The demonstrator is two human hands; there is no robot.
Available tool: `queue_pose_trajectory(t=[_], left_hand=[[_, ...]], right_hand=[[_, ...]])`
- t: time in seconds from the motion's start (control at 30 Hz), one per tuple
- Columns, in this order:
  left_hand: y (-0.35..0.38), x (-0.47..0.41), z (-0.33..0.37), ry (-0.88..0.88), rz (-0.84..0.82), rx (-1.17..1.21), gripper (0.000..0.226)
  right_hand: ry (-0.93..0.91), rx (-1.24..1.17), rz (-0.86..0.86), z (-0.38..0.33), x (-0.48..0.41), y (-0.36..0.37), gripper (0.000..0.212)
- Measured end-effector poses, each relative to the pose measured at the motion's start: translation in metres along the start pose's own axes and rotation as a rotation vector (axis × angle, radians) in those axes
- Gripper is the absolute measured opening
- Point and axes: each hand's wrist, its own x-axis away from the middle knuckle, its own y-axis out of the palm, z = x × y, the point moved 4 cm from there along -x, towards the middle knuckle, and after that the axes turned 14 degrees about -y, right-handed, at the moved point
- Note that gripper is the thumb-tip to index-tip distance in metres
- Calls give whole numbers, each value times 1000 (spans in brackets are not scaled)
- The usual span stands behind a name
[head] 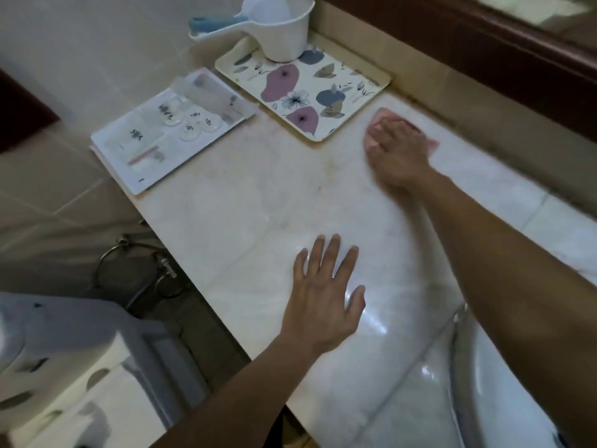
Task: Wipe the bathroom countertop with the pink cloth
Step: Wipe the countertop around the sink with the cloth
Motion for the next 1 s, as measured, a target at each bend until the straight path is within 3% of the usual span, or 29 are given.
queue_pose_trajectory(t=[0.13, 0.27, 0.4, 0.57, 0.67, 0.83, 0.9, 1.0], left_hand=[[-7, -1, -4, -65, -32, 228, 51], [-37, 0, -28, -242, -95, 639, 41], [-73, -18, -113, -227, 8, 396, 48], [-93, -56, -221, -351, 91, 51, 58], [-89, -59, -234, -366, 140, 73, 58], [-87, -61, -238, -352, 171, 101, 57], [-87, -62, -238, -350, 168, 111, 57], [-86, -63, -239, -349, 161, 129, 57]], right_hand=[[-244, -189, -151, -80, 55, 32, 64], [-230, -277, -219, -78, 135, 29, 60], [-80, -139, -62, -51, 156, 28, 64], [132, -36, 61, -82, 77, 39, 73], [15, -66, 41, -150, 41, 61, 67], [-360, -132, -154, -225, 46, 83, 64], [-366, -129, -137, -208, 33, 75, 64], [-167, -64, -39, -186, -25, 66, 71]])
